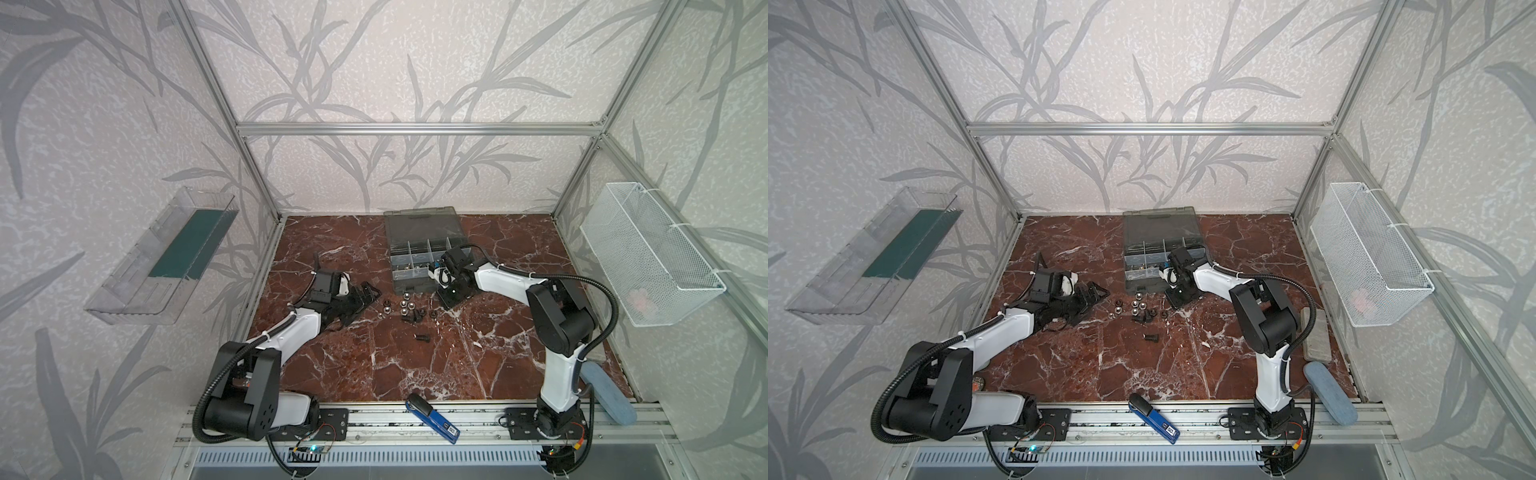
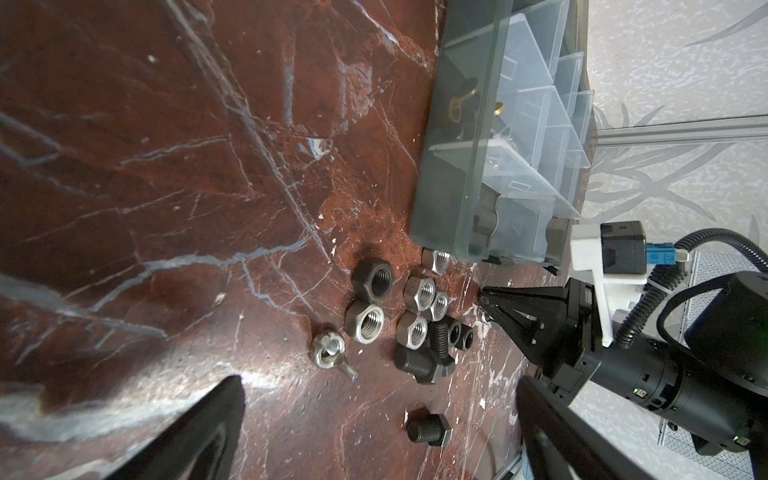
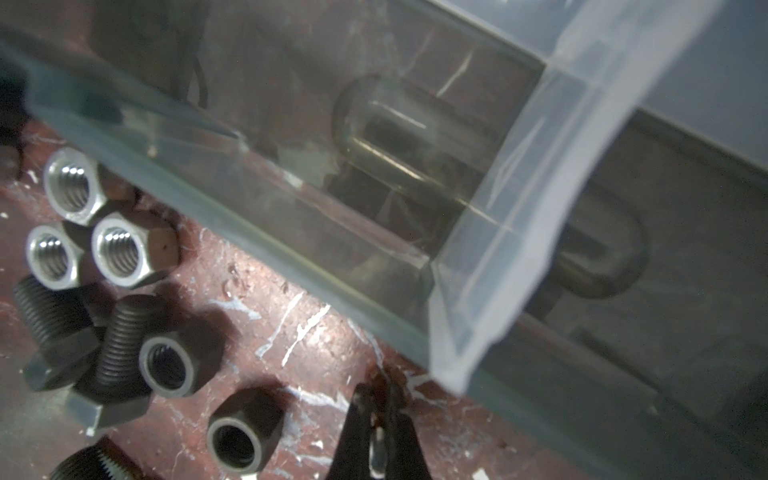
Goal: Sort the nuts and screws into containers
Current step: 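Close the right gripper on the silver wing nut beside the box, then carry the wing nut into the organizer compartment and release it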
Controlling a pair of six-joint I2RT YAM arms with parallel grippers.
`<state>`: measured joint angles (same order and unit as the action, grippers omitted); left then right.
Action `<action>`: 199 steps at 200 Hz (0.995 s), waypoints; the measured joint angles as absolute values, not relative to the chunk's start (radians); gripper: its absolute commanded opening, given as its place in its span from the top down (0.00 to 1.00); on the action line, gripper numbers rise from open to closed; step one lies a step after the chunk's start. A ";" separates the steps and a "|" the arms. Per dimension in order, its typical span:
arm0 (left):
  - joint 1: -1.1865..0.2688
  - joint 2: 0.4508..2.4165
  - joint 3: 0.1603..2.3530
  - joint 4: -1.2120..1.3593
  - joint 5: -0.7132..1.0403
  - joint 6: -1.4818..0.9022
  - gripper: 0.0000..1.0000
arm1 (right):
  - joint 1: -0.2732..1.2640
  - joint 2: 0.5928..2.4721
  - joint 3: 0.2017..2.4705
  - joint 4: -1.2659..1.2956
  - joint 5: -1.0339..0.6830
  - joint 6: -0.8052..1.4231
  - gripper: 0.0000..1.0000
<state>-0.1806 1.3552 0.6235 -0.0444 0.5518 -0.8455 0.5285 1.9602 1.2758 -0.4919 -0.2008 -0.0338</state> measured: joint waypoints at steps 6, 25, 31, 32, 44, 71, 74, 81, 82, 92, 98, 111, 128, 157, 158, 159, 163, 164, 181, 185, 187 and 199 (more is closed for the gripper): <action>-0.181 1.355 0.624 -0.044 0.552 -0.846 0.00 | 0.529 1.960 1.276 -0.492 -0.200 -0.033 1.00; -0.181 1.355 0.624 -0.045 0.552 -0.846 0.00 | 0.529 1.953 1.274 -0.500 -0.204 -0.030 1.00; -0.181 1.355 0.624 -0.045 0.552 -0.846 0.00 | 0.529 1.947 1.274 -0.505 -0.207 -0.028 1.00; -0.181 1.355 0.624 -0.045 0.552 -0.846 0.01 | 0.529 1.946 1.274 -0.506 -0.207 -0.028 1.00; -0.181 1.355 0.624 -0.044 0.552 -0.846 0.01 | 0.528 1.927 1.277 -0.516 -0.221 -0.026 1.00; -0.181 1.355 0.624 -0.043 0.553 -0.846 0.01 | 0.529 1.866 1.342 -0.556 -0.255 -0.019 1.00; -0.181 1.355 0.624 -0.042 0.553 -0.847 0.01 | 0.529 1.861 1.353 -0.556 -0.259 -0.019 1.00; -0.181 1.355 0.624 -0.040 0.553 -0.847 0.00 | 0.529 1.849 1.388 -0.553 -0.269 -0.016 1.00; -0.181 1.355 0.624 -0.039 0.553 -0.847 0.00 | 0.529 1.848 1.391 -0.553 -0.270 -0.016 1.00; -0.181 1.355 0.624 -0.036 0.553 -0.847 0.01 | 0.529 1.836 1.437 -0.536 -0.278 -0.012 1.00; -0.181 1.355 0.624 -0.035 0.553 -0.847 0.01 | 0.529 1.833 1.464 -0.526 -0.281 -0.009 1.00; -0.181 1.355 0.624 -0.032 0.554 -0.848 0.01 | 0.529 1.836 1.515 -0.506 -0.281 -0.004 1.00; -0.181 1.355 0.624 -0.030 0.554 -0.848 0.01 | 0.529 1.864 1.589 -0.490 -0.270 0.004 1.00; -0.181 1.355 0.624 -0.030 0.556 -0.847 0.01 | 0.529 1.961 1.694 -0.447 -0.233 0.020 1.00; -0.181 1.355 0.624 -0.030 0.556 -0.847 0.01 | 0.528 1.964 1.695 -0.445 -0.232 0.020 1.00; -0.181 1.355 0.624 -0.030 0.556 -0.847 0.00 | 0.529 1.969 1.699 -0.443 -0.228 0.022 1.00; -0.181 1.355 0.624 -0.029 0.556 -0.847 0.00 | 0.529 1.986 1.709 -0.439 -0.221 0.025 1.00; -0.181 1.355 0.624 -0.029 0.556 -0.847 0.01 | 0.529 1.989 1.710 -0.438 -0.220 0.026 1.00; -0.181 1.355 0.624 -0.029 0.556 -0.848 0.00 | 0.529 2.050 1.737 -0.422 -0.183 0.037 1.00; -0.181 1.355 0.624 -0.029 0.556 -0.847 0.00 | 0.529 2.062 1.738 -0.418 -0.176 0.039 1.00; -0.181 1.355 0.624 -0.029 0.556 -0.847 0.01 | 0.529 2.068 1.738 -0.415 -0.171 0.041 1.00; -0.181 1.355 0.624 -0.029 0.556 -0.848 0.00 | 0.528 2.097 1.738 -0.409 -0.150 0.049 1.00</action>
